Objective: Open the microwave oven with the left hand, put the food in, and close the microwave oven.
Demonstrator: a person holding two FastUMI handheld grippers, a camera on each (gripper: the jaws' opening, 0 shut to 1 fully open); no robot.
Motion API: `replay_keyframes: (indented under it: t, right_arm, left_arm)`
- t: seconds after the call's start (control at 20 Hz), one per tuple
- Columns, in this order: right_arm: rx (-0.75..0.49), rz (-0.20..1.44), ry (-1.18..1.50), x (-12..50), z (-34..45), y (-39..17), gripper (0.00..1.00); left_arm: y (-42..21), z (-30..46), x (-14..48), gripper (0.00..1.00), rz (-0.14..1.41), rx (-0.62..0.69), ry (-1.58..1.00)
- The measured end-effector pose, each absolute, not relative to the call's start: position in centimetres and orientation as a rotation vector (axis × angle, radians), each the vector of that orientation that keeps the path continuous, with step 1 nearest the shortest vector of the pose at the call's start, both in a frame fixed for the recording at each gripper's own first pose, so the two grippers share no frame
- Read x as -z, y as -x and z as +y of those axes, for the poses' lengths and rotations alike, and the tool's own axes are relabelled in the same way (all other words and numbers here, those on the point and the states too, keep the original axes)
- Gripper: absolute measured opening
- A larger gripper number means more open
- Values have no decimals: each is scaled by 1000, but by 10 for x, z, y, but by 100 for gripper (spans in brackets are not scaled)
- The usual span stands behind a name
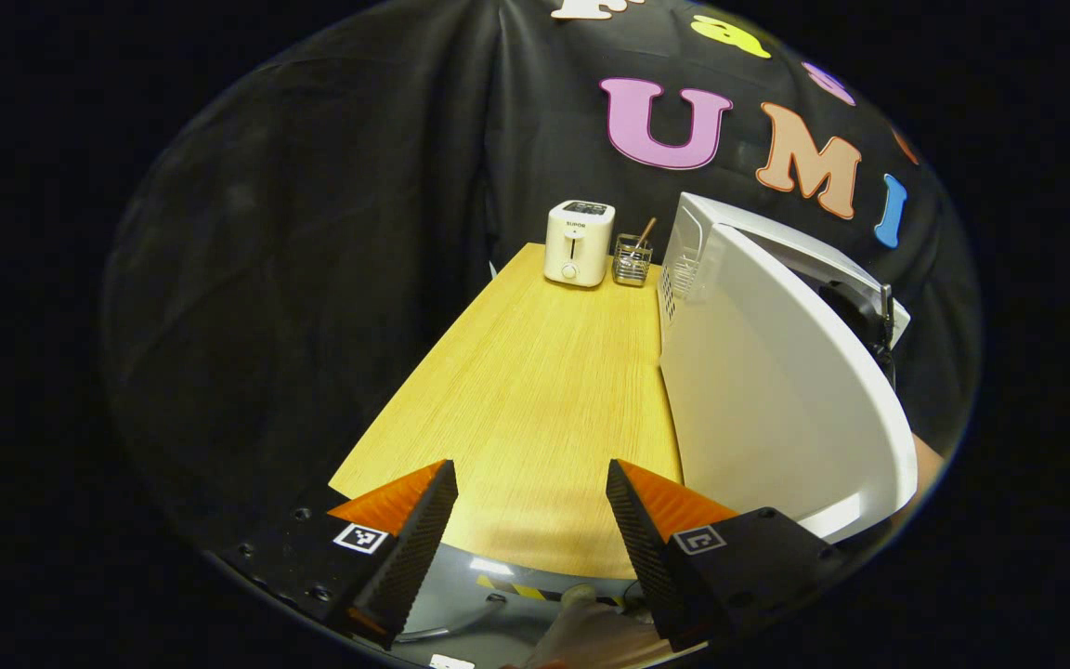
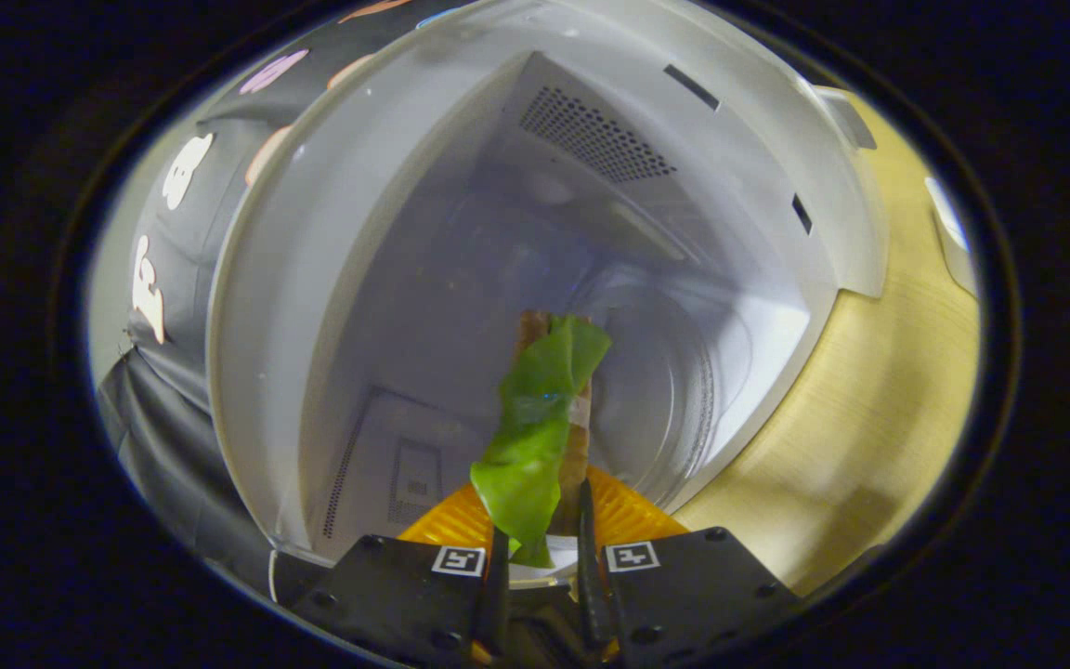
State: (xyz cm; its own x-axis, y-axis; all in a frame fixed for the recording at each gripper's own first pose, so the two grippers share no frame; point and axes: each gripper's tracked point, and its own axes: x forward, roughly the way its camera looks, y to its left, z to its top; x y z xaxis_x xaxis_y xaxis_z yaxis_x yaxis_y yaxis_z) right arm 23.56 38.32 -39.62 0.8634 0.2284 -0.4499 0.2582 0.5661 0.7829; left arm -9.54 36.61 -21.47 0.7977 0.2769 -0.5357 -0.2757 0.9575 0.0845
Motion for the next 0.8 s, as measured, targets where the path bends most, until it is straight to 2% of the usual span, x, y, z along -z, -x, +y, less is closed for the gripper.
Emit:
replay_keyframes:
  t: [0.35, 0.5, 0.55, 0.6, 0.65, 0.75, 0.8]
  right_arm:
    - [66, 535, -807, 401, 375, -240, 36]
    - [67, 511, -724, 394, 372, -244, 52]
    - [77, 502, -685, 393, 369, -246, 46]
    - [81, 497, -652, 391, 369, -247, 60]
    - [93, 497, -616, 393, 366, -247, 52]
    - [96, 496, -555, 398, 360, -246, 76]
    - [95, 497, -538, 399, 358, -243, 82]
  left_arm:
    - [94, 361, 223, 96, 607, -290, 9]
    - [94, 362, 223, 95, 607, -297, 4]
    - [94, 362, 223, 96, 606, -299, 7]
    - [95, 363, 223, 95, 607, -299, 9]
    - [94, 363, 222, 96, 608, -300, 10]
    - [94, 363, 223, 95, 608, -301, 11]
    - [94, 363, 223, 96, 608, -301, 13]
